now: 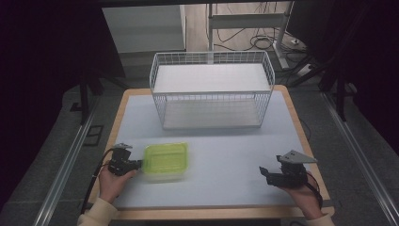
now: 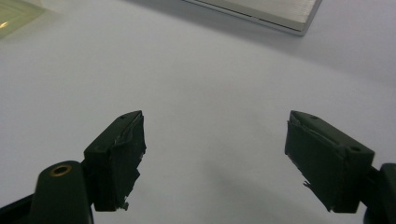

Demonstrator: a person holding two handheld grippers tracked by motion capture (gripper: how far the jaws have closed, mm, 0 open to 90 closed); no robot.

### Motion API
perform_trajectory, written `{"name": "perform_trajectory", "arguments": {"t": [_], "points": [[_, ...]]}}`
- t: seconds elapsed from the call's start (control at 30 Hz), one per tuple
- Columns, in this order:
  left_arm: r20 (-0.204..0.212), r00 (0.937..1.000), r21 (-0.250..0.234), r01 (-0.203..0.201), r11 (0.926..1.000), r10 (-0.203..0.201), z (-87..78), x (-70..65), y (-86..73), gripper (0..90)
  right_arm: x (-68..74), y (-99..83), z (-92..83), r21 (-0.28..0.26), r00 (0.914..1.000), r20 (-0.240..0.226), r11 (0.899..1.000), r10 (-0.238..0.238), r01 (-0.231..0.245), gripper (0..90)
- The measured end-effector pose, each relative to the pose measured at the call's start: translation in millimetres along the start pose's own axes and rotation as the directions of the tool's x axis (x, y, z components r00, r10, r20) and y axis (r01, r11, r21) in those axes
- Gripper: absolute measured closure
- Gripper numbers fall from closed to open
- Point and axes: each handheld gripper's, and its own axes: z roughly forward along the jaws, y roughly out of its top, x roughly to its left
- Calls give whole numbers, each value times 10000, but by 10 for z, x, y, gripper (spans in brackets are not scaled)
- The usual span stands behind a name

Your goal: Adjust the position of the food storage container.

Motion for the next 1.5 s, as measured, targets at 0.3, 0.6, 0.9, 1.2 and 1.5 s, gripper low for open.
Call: {"name": "perform_trajectory", "arguments": {"t": [0.3,0.6,0.9,1.2,1.5], "points": [[50,9996,71,-271,9996,271,106,-118,64,899,0,2,2,-16,10000,-6,10000,16,-16,200],[420,9984,109,-382,9992,378,244,-282,148,900,9,0,8,14,10000,-42,10000,-4,4,198],[733,9948,207,-717,9972,701,395,-522,241,900,11,0,7,7,10000,-73,10000,1,-1,198],[981,9913,378,-914,9951,873,554,-703,283,899,12,-2,7,14,10000,-85,10000,-22,22,198],[1141,9872,454,-1173,9921,1115,668,-865,353,899,15,-1,3,3,10000,-84,10000,-37,37,198]]}}
